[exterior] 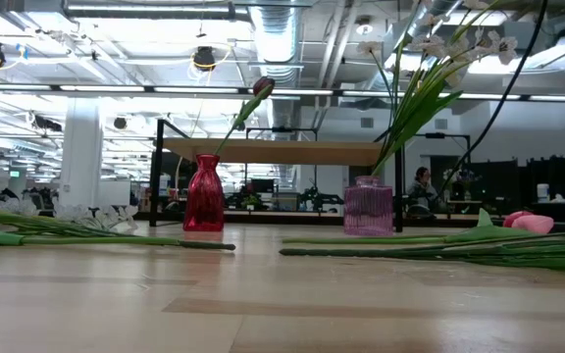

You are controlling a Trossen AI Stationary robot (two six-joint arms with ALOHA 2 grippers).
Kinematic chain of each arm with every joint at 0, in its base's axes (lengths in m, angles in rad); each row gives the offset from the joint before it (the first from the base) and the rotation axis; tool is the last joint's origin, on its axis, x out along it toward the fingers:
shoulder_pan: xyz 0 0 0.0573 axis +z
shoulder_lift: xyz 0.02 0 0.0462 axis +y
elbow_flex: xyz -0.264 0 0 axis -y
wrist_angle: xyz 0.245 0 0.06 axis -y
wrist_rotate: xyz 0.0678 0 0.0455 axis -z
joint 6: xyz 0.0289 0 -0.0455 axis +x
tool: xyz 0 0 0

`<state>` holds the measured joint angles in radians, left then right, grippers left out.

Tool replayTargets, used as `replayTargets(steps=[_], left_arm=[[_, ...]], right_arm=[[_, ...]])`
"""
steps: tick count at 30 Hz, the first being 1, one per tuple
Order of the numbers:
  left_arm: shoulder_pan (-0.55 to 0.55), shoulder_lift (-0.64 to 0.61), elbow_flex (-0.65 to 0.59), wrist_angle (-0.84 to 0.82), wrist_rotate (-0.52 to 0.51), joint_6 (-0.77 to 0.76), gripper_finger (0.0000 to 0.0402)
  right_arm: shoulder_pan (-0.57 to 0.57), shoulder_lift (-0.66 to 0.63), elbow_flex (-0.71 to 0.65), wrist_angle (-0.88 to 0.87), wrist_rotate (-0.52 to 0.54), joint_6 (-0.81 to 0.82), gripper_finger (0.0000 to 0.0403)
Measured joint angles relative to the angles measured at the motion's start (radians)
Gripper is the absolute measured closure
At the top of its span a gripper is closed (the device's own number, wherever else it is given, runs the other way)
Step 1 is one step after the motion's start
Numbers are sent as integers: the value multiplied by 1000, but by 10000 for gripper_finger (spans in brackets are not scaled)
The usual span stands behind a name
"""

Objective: Pick and place flowers into a vace then onto a shelf
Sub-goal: Put the yellow tulip into the red vase

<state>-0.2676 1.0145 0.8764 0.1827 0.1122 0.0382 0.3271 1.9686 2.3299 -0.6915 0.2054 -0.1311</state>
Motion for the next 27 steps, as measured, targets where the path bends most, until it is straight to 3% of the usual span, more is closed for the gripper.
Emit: replayTargets(steps=[5, 13, 18, 22, 27], left_arm=[[0, 1, 0, -10, -4, 4, 286], [0, 1, 0, -9, -40, 32, 390], [0, 1, 0, -9, -56, 37, 399], [0, 1, 0, -9, -73, 38, 400], [0, 1, 0, -16, -98, 38, 401]], right_arm=[[0, 0, 0, 0, 0, 0, 403], [0, 0, 0, 0, 2, 0, 403], [-1, 0, 0, 0, 4, 0, 395], [0, 0, 0, 0, 6, 16, 356], [0, -1, 1, -35, 18, 44, 273]])
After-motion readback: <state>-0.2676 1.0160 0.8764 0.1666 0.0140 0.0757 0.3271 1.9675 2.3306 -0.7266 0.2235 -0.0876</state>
